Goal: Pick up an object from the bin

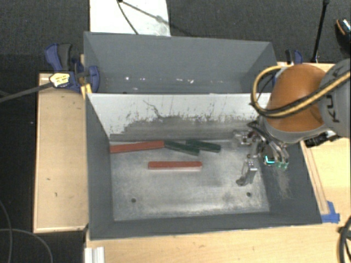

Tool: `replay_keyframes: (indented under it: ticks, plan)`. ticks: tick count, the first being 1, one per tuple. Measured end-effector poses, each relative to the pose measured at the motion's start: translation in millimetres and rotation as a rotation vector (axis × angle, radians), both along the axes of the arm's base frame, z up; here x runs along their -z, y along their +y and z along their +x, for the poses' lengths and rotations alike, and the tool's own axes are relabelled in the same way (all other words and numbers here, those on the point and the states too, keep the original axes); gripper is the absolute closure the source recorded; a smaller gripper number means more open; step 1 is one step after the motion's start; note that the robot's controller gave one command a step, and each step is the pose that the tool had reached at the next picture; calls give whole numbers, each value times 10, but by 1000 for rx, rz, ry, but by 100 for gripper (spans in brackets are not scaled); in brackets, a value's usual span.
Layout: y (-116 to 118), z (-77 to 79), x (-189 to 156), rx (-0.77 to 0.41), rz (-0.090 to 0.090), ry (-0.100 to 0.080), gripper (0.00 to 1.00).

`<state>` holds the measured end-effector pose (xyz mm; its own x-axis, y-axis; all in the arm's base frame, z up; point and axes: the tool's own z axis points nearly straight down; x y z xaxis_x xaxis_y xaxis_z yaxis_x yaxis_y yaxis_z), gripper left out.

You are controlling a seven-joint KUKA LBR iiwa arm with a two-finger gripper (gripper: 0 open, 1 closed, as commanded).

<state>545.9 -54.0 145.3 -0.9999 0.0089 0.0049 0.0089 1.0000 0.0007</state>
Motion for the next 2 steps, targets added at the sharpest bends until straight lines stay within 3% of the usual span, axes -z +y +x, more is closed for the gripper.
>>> replay_keyframes:
  ticks: [1,2]
  plan:
    - [216,465,777,-55,1,-7,0]
    - [1069,283,603,-121,5,-7,0]
